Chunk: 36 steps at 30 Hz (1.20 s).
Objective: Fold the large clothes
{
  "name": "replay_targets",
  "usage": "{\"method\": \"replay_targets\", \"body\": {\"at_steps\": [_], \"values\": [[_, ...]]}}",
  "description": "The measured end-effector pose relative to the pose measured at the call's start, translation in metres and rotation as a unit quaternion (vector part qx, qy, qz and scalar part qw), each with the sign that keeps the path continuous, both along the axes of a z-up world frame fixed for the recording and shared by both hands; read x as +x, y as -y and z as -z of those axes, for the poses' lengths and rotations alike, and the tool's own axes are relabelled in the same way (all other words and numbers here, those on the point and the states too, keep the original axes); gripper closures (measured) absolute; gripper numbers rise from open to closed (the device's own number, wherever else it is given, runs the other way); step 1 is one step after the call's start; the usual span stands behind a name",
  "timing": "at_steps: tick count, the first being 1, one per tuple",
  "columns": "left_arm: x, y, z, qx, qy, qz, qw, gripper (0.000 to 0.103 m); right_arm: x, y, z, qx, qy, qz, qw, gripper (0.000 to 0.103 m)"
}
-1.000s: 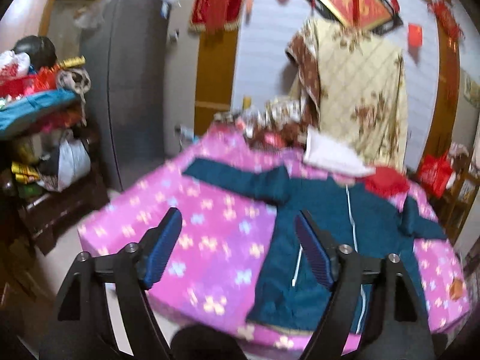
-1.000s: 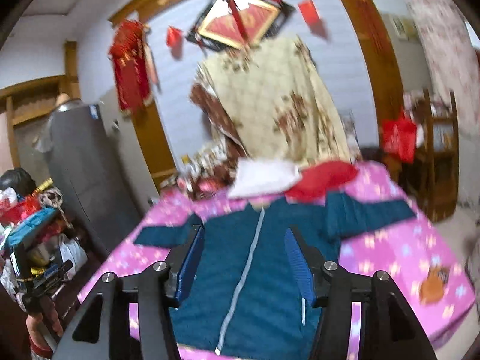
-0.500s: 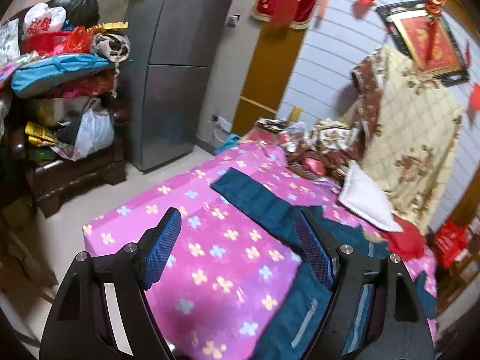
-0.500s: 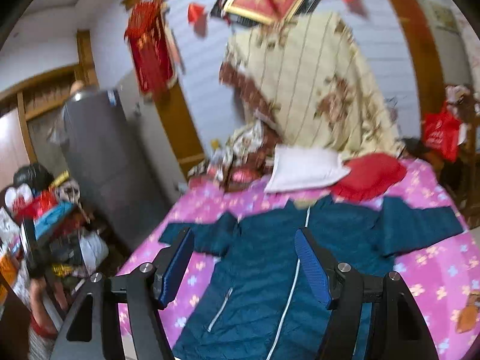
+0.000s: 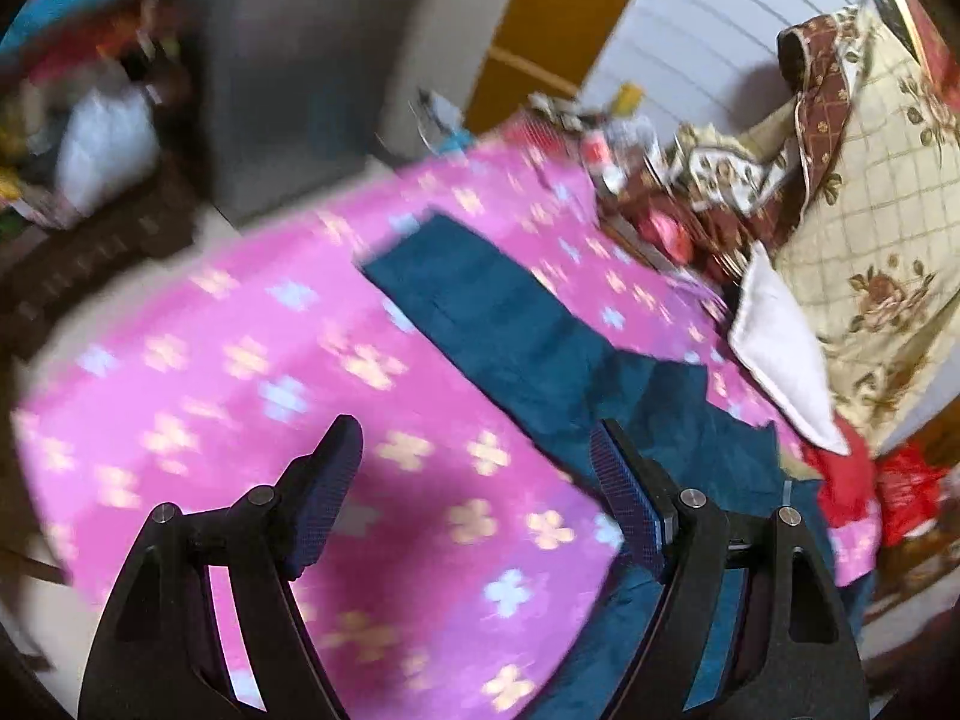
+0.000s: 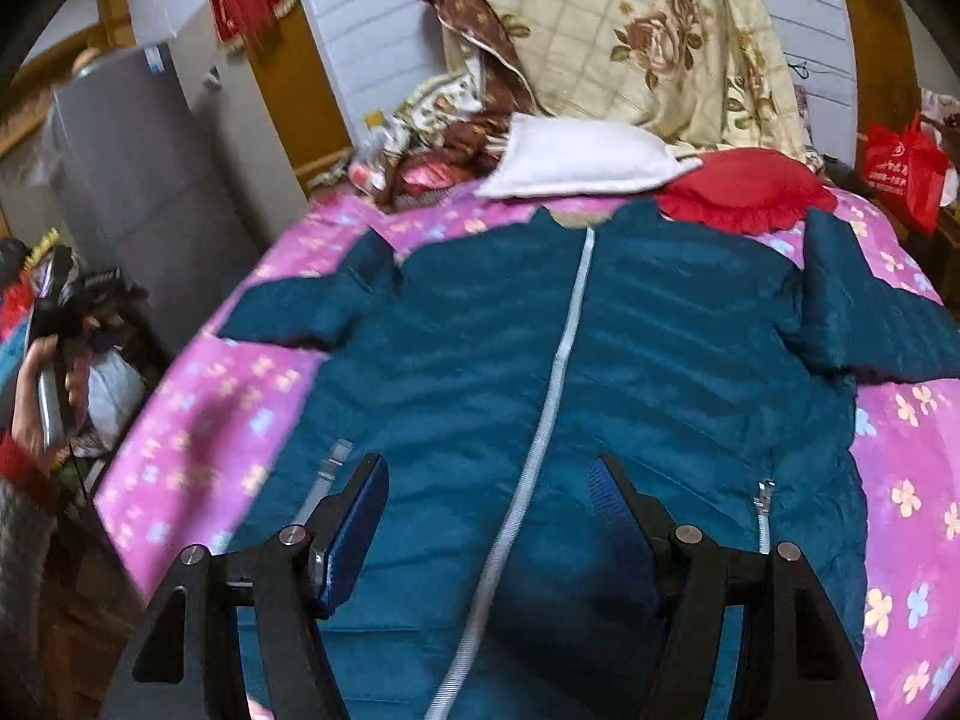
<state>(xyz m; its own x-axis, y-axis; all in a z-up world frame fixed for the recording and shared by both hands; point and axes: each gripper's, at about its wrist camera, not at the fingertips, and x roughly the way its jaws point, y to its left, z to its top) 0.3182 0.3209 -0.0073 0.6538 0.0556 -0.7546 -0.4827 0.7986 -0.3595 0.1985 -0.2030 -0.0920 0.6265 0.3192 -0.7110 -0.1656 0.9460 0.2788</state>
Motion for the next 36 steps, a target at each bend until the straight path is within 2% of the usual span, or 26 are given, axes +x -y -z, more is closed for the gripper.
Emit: {"method": "replay_targets", "body": {"at_steps": [4,6,9,13,16,24,26,27,28,29,30,33,36], "values": [[0.053,-0.01,0.054,-0.081,-0.009,0.008,0.9967,0.024,0.003,0.013,0.031,-0.037,-0.005,0.008,0.999,0.036],[0.074,-0.019,0.08,-0.126,-0.008,0.001,0.992,0.024,0.007,0.02,0.041,-0.049,-0.008,0.015,0.999,0.036],[0.101,-0.032,0.118,-0.196,0.0,-0.002,0.9807,0.024,0.011,0.03,0.055,-0.05,-0.019,0.032,0.998,0.036],[0.118,-0.041,0.152,-0.262,0.012,-0.001,0.965,0.024,0.024,0.047,0.072,-0.039,-0.042,0.062,0.996,0.036],[0.126,-0.041,0.162,-0.283,0.019,0.007,0.9589,0.026,0.031,0.053,0.077,-0.033,-0.046,0.076,0.995,0.036],[0.162,-0.045,0.162,-0.273,0.044,0.011,0.961,0.026,0.038,0.053,0.078,-0.029,-0.051,0.085,0.995,0.036],[0.175,-0.042,0.16,-0.258,0.039,0.011,0.9653,0.026,0.038,0.053,0.08,-0.032,-0.055,0.093,0.994,0.036],[0.18,-0.039,0.159,-0.241,0.025,0.012,0.9701,0.047,0.039,0.054,0.081,-0.032,-0.056,0.097,0.993,0.036],[0.185,-0.035,0.159,-0.223,0.004,0.013,0.9746,0.091,0.038,0.056,0.082,-0.033,-0.059,0.102,0.992,0.036],[0.191,-0.03,0.159,-0.212,-0.018,0.019,0.977,0.095,0.038,0.058,0.082,-0.032,-0.06,0.105,0.992,0.036],[0.191,-0.025,0.152,-0.201,-0.019,0.02,0.9792,0.095,0.035,0.061,0.081,-0.029,-0.059,0.107,0.992,0.036],[0.189,0.0,0.112,-0.132,0.001,0.046,0.9901,0.095,0.028,0.069,0.076,-0.026,-0.048,0.112,0.992,0.036],[0.185,0.049,0.06,-0.083,0.03,0.105,0.9905,0.095,0.022,0.074,0.07,-0.024,-0.035,0.115,0.992,0.036]]}}
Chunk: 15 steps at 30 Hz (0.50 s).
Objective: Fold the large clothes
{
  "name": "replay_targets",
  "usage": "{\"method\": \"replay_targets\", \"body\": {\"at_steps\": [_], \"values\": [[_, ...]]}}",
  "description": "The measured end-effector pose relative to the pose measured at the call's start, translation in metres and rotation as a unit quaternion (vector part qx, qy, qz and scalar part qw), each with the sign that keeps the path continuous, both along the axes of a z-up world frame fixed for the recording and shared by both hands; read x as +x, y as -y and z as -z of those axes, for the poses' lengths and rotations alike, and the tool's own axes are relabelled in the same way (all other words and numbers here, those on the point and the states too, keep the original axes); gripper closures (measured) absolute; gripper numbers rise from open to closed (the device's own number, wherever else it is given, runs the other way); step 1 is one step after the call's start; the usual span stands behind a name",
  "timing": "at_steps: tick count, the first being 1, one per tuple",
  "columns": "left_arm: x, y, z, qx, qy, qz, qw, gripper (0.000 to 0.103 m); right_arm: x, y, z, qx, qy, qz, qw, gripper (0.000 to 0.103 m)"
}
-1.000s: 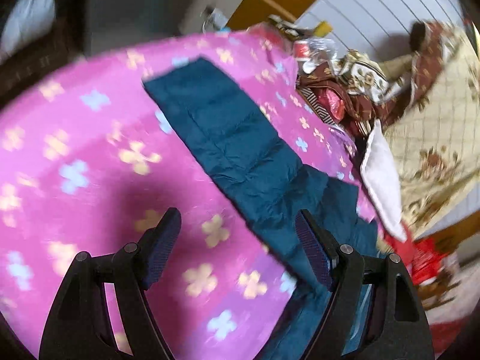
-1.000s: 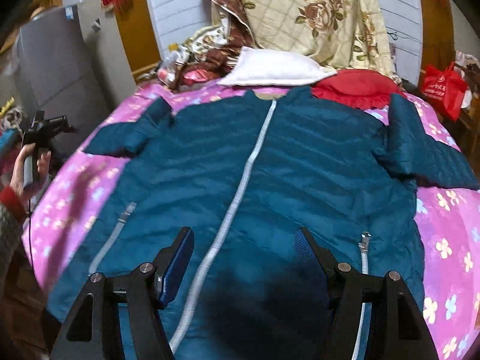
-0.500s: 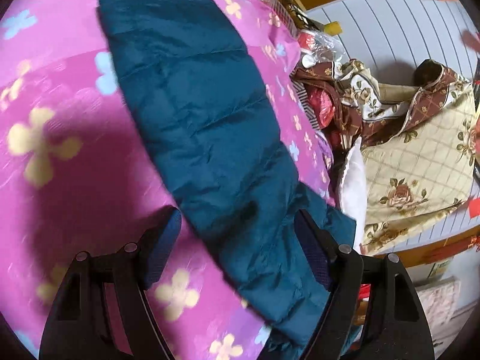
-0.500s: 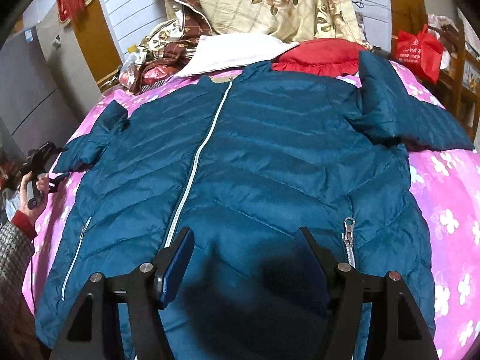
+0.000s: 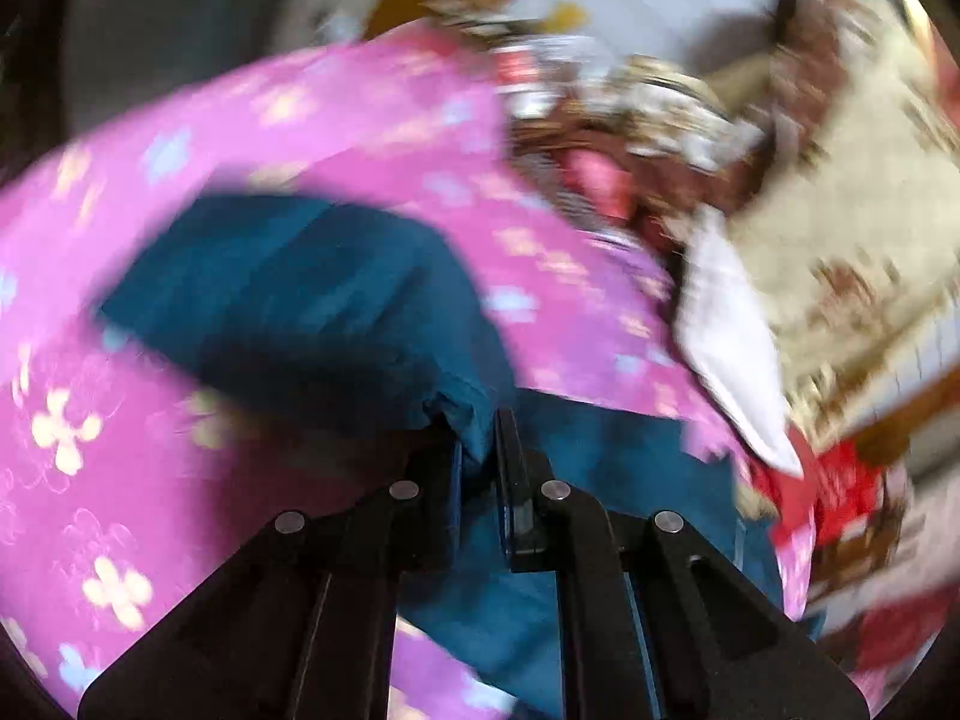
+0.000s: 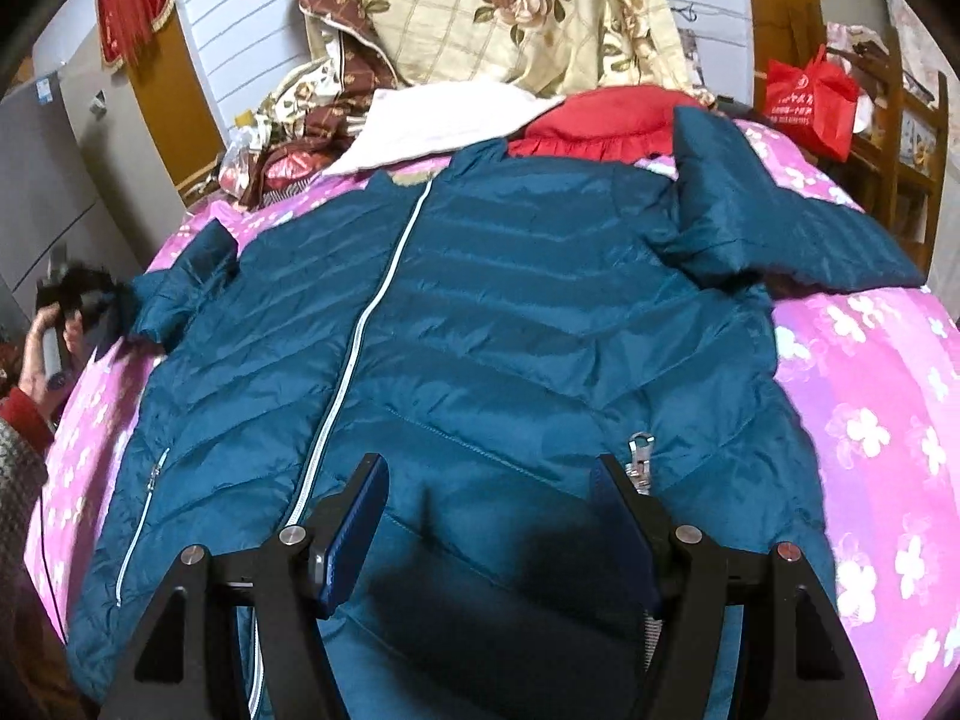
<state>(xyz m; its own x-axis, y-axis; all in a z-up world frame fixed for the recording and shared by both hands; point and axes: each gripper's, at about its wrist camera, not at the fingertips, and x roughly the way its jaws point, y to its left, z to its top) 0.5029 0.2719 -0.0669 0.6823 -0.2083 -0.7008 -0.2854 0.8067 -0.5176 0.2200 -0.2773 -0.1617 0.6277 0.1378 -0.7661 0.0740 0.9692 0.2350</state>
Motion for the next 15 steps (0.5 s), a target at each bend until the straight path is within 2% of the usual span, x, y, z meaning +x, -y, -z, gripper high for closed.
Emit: {"method": "replay_targets", "body": {"at_steps": [3,5,7,8,10,12,15], "values": [[-0.008,0.064,-0.046,0.018,0.044,0.062,0.997,0.095,-0.009,0.008,-0.007,0.014,0.012,0.005,1.0,0.036],[-0.011,0.118,-0.071,0.025,0.069,0.118,0.9903,0.095,-0.016,0.015,-0.011,0.021,0.02,0.013,0.999,0.036],[-0.017,0.176,-0.083,0.034,0.083,0.177,0.9802,0.095,-0.024,0.027,-0.015,0.029,0.026,0.026,0.999,0.036],[-0.022,0.217,-0.083,0.045,0.085,0.215,0.9718,0.095,-0.029,0.035,-0.018,0.034,0.029,0.035,0.998,0.036],[-0.029,0.271,-0.073,0.065,0.079,0.26,0.96,0.095,-0.038,0.05,-0.021,0.04,0.033,0.054,0.997,0.036],[-0.04,0.331,-0.046,0.096,0.05,0.301,0.9476,0.093,-0.051,0.069,-0.025,0.045,0.037,0.074,0.996,0.036],[-0.059,0.4,0.001,0.172,0.007,0.343,0.9236,0.086,-0.066,0.089,-0.029,0.051,0.039,0.092,0.994,0.036]]}}
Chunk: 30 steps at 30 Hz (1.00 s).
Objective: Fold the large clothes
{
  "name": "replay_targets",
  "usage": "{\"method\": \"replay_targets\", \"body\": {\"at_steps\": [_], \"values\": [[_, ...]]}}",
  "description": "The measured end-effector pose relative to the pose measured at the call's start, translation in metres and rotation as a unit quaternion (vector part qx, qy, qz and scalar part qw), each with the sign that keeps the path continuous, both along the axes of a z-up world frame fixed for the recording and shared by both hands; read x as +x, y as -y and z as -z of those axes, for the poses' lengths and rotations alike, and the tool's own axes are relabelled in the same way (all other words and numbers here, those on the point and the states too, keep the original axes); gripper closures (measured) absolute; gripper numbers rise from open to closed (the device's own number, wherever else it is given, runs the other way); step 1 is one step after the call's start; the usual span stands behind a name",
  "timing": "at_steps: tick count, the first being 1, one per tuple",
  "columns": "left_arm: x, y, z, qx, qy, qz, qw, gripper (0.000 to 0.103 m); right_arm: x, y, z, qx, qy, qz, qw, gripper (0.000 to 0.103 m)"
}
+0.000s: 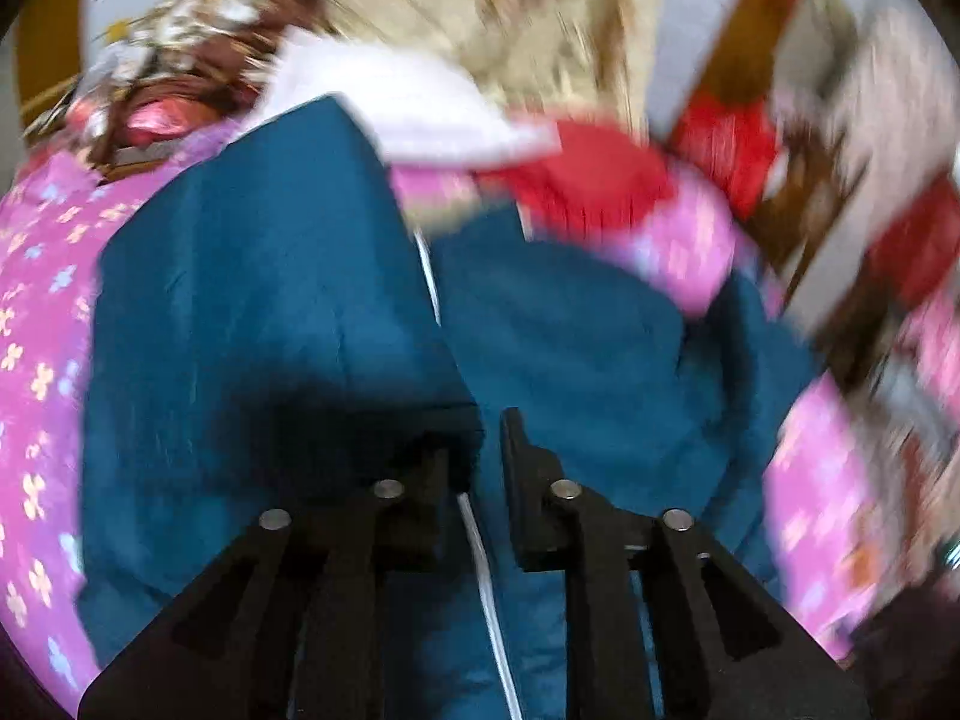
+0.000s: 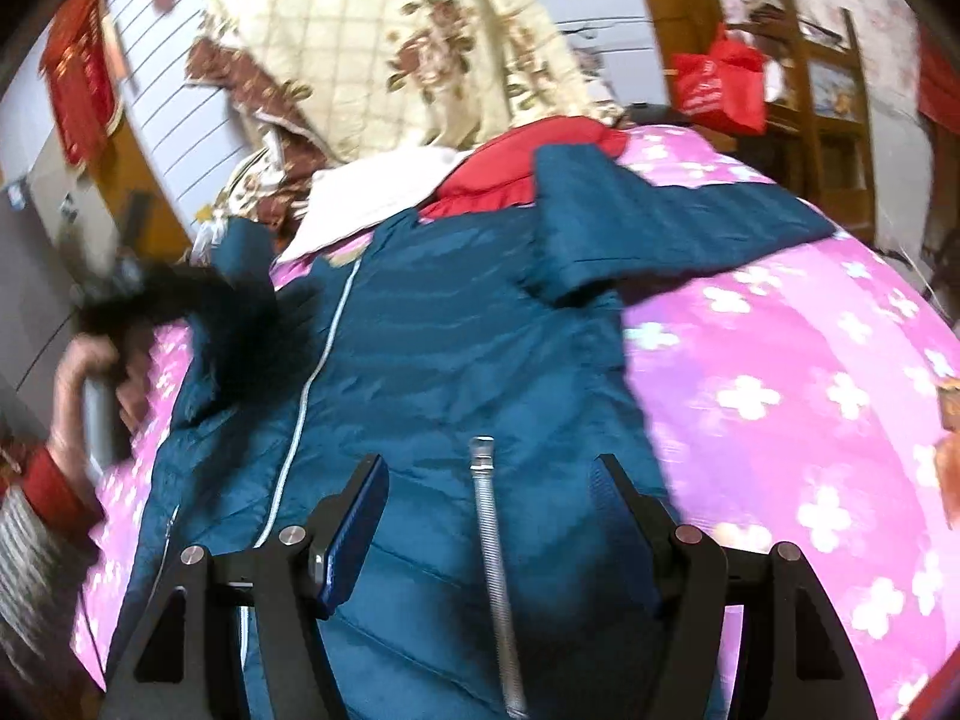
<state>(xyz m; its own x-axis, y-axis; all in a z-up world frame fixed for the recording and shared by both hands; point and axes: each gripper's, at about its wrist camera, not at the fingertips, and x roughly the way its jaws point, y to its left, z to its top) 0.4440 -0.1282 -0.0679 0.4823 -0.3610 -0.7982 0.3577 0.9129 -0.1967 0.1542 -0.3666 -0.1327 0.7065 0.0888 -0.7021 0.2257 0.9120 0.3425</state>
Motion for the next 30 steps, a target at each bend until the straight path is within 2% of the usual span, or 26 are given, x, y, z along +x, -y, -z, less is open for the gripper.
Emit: {"method": "replay_targets", "body": {"at_steps": [1,3,5,7,9,13,15,18,19,21,23,27,30], "values": [[-0.01,0.018,0.017,0.027,-0.003,0.013,0.9996,0.085,-0.006,0.006,-0.002,0.003,0.003,0.006,1.0,0.036],[-0.02,0.036,0.035,0.043,-0.014,0.031,0.9985,0.085,-0.016,0.017,-0.006,0.01,0.009,0.017,1.0,0.036],[-0.037,0.038,0.046,0.028,-0.033,0.047,0.9979,0.081,-0.022,0.025,-0.008,0.018,0.009,0.024,1.0,0.036],[-0.052,0.034,0.045,0.017,-0.035,0.05,0.998,0.077,-0.026,0.031,-0.01,0.03,0.01,0.031,0.999,0.036],[-0.07,0.025,0.037,0.011,-0.019,0.05,0.9985,0.071,-0.026,0.032,-0.012,0.04,0.012,0.031,0.999,0.036],[-0.129,-0.01,0.017,-0.005,0.028,0.028,0.9992,0.047,-0.02,0.021,-0.021,0.035,0.016,0.01,0.999,0.036],[-0.153,-0.036,0.015,0.003,0.057,0.0,0.9984,0.044,-0.007,0.007,-0.027,0.022,0.012,-0.018,1.0,0.035],[-0.176,-0.071,0.025,0.054,0.102,-0.067,0.991,0.034,0.026,-0.029,-0.033,-0.007,0.001,-0.072,0.997,0.035],[-0.177,-0.081,0.03,0.068,0.108,-0.087,0.988,0.034,0.04,-0.045,-0.034,-0.021,-0.004,-0.092,0.996,0.035],[-0.171,-0.103,0.048,0.105,0.106,-0.14,0.9788,0.034,0.069,-0.081,-0.032,-0.057,-0.011,-0.126,0.99,0.035],[-0.165,-0.128,0.062,0.115,0.092,-0.176,0.9734,0.034,0.099,-0.118,-0.028,-0.087,-0.016,-0.159,0.983,0.035],[-0.156,-0.173,0.067,0.072,0.058,-0.222,0.9706,0.034,0.156,-0.192,-0.019,-0.158,0.004,-0.192,0.969,0.035],[-0.154,-0.196,0.063,0.037,0.045,-0.245,0.9678,0.034,0.197,-0.245,-0.01,-0.222,0.027,-0.215,0.951,0.035]]}}
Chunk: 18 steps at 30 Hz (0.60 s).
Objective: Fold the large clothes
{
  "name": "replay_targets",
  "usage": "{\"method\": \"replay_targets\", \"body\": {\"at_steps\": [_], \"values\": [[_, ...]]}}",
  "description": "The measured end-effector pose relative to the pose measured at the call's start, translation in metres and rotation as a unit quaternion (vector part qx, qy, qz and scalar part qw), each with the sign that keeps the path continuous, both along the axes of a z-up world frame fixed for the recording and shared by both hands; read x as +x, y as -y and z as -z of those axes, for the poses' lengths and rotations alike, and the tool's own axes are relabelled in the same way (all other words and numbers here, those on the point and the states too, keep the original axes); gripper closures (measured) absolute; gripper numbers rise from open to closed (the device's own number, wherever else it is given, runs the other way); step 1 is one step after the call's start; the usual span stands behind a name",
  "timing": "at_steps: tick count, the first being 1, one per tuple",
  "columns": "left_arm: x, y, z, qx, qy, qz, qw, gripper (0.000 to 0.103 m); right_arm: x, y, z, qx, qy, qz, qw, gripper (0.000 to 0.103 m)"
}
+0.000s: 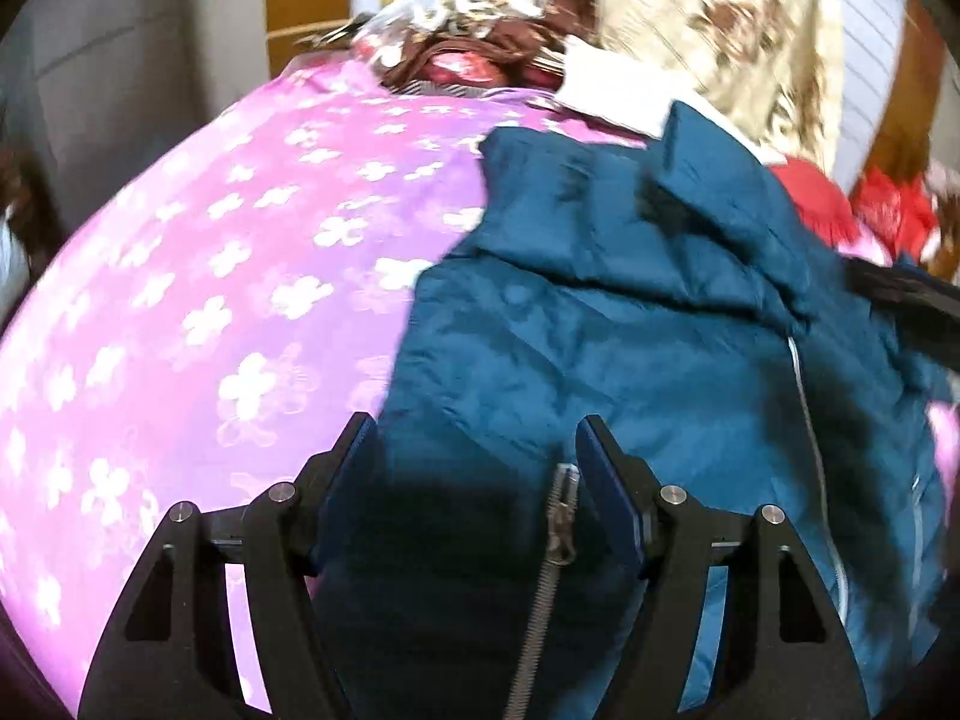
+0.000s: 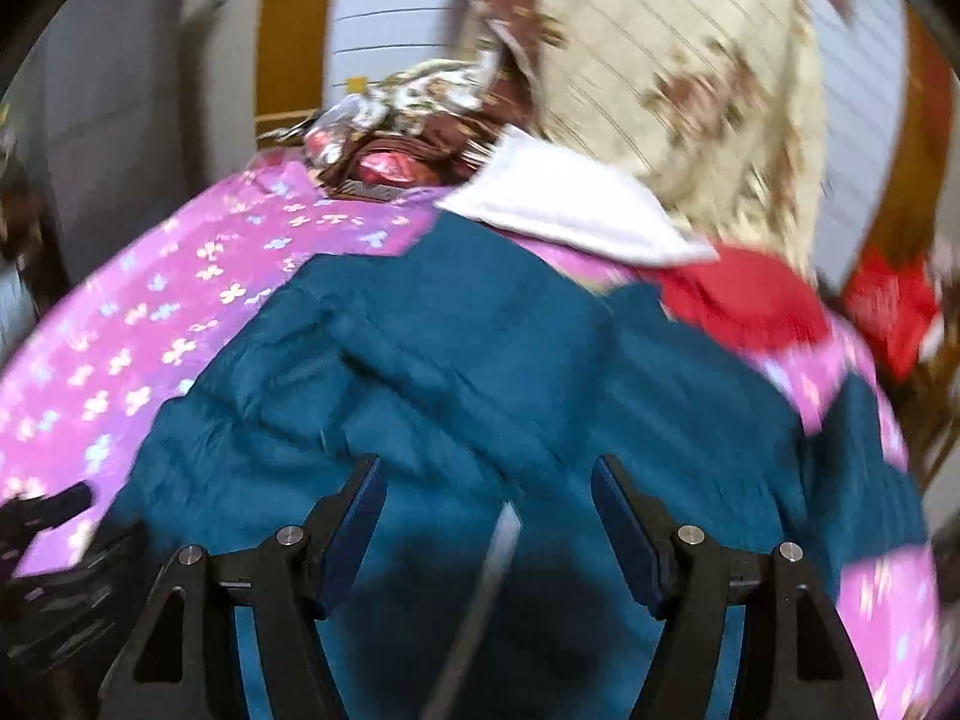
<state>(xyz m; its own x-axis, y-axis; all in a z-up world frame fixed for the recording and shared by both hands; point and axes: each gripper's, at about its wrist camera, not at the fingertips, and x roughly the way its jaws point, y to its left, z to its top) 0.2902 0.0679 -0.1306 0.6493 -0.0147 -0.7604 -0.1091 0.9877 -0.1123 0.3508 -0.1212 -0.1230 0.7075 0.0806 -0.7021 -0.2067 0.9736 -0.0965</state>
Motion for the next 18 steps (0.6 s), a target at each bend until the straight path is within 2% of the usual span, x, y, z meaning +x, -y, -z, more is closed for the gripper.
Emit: {"method": "replay_targets", "body": {"at_steps": [4,7,8,9,10,11,15,18], "values": [[0.002,-0.014,0.0,-0.037,-0.006,-0.006,0.9993,0.034,0.042,-0.057,0.022,-0.074,0.001,-0.024,0.997,0.035],[0.003,-0.012,0.004,-0.034,-0.013,-0.001,0.9993,0.034,0.072,-0.085,0.044,-0.141,0.002,-0.012,0.99,0.035],[0.004,-0.01,0.005,-0.03,-0.014,0.0,0.9995,0.034,0.079,-0.086,0.048,-0.157,0.001,-0.004,0.988,0.04],[0.003,-0.009,0.006,-0.026,-0.016,0.003,0.9995,0.034,0.087,-0.083,0.051,-0.172,0.0,0.008,0.985,0.06],[0.004,-0.008,0.007,-0.025,-0.017,0.005,0.9995,0.034,0.095,-0.074,0.053,-0.178,-0.008,0.025,0.984,0.074],[0.004,-0.006,0.008,-0.026,-0.019,0.007,0.9995,0.034,0.099,-0.065,0.051,-0.17,-0.014,0.04,0.984,0.077],[0.005,-0.007,0.012,-0.027,-0.023,0.004,0.9994,0.034,0.098,0.013,0.036,-0.076,-0.027,0.117,0.99,0.083],[0.007,-0.01,0.016,-0.031,-0.03,-0.005,0.9991,0.034,0.091,0.085,0.028,0.019,-0.04,0.182,0.982,0.083]]}}
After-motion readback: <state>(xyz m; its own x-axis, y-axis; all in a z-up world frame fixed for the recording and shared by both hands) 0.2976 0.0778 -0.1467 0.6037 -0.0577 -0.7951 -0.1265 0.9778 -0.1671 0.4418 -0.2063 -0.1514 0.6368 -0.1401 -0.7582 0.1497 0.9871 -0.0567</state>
